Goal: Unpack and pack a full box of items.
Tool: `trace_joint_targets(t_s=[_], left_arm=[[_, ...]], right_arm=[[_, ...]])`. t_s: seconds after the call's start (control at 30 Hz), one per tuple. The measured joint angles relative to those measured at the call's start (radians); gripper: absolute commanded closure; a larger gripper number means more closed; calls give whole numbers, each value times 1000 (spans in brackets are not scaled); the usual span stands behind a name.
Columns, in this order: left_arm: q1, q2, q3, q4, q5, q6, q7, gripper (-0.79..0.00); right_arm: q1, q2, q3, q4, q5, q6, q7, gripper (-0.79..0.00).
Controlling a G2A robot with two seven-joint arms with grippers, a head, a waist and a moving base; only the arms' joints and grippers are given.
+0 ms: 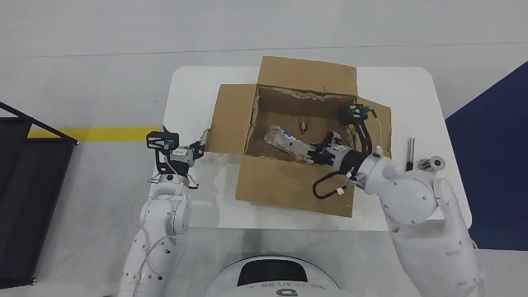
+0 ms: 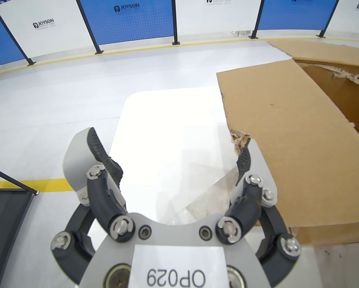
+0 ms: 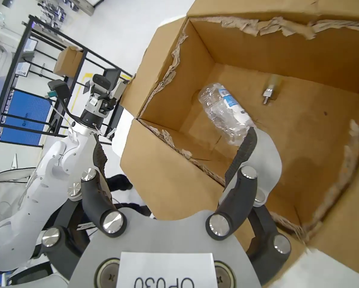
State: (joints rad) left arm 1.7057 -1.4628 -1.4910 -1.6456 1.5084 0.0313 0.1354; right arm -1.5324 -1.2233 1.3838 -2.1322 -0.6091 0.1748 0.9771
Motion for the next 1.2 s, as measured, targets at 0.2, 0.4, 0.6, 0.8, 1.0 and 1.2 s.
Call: trace_joint_targets(t_s=[0.2,0.4,0.6,0.8,1.0,1.2], left_arm=[[0,0,0,0,0,0,0,-785],[0,0,0,0,0,0,0,-785],[0,0,0,0,0,0,0,-785],[0,0,0,0,0,0,0,-785],[0,0,0,0,0,0,0,-785],[0,0,0,0,0,0,0,-785]], right_arm=[[271,-28,-201,260,-145,273,4,-782],[453,-68,-396,521,-250,439,26,-702],[544,-101,-496,693,-278,456,-20,-708],[577,-126,-524,816,-283,471,-140,-674],[596,-150,-566,902,-314,499,-210,-542],[611,-171,-586,973,-308,480,-247,-409]])
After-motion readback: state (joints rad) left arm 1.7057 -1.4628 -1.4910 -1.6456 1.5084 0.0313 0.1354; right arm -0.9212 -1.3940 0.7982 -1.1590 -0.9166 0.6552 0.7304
